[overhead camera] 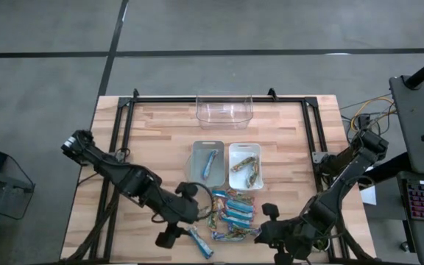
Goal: Pick and place Granola Bars by type
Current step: Put the blue granola bar into the transparent bin
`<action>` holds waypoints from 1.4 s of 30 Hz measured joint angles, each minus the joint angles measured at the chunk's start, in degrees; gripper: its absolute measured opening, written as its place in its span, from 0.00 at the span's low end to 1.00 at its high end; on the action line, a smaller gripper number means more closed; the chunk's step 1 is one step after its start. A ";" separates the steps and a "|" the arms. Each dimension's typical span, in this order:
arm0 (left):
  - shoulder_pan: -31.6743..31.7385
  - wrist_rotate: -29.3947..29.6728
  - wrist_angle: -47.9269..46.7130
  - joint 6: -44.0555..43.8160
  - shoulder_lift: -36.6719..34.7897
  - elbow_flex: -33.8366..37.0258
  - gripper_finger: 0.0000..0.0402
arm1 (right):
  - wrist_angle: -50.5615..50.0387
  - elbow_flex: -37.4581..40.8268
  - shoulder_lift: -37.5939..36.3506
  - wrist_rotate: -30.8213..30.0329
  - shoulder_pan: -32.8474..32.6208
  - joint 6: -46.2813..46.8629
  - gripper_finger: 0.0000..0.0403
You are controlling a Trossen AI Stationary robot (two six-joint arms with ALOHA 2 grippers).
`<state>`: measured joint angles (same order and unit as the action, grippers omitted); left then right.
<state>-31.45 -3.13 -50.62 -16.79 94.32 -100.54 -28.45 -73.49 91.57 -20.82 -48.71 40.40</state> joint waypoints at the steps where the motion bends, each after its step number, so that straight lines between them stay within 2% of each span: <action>1: -0.20 -0.37 0.12 0.69 0.58 -0.29 0.49 | -0.10 -0.02 0.00 0.00 0.02 -0.02 0.02; 22: -4.51 -2.12 0.76 12.89 12.77 -1.62 0.49 | -0.37 0.00 0.00 -0.09 0.00 0.13 0.02; 35: -4.63 1.08 -1.83 18.56 18.02 -0.36 0.49 | -1.81 0.00 0.00 -0.17 0.35 3.13 0.02; 42: -4.61 3.03 -3.13 18.73 19.16 -0.35 0.49 | -1.82 0.00 0.00 -0.17 0.35 3.09 0.02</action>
<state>-36.05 -0.09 -53.75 1.94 113.48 -100.89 -30.26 -73.49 91.57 -20.99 -48.36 43.49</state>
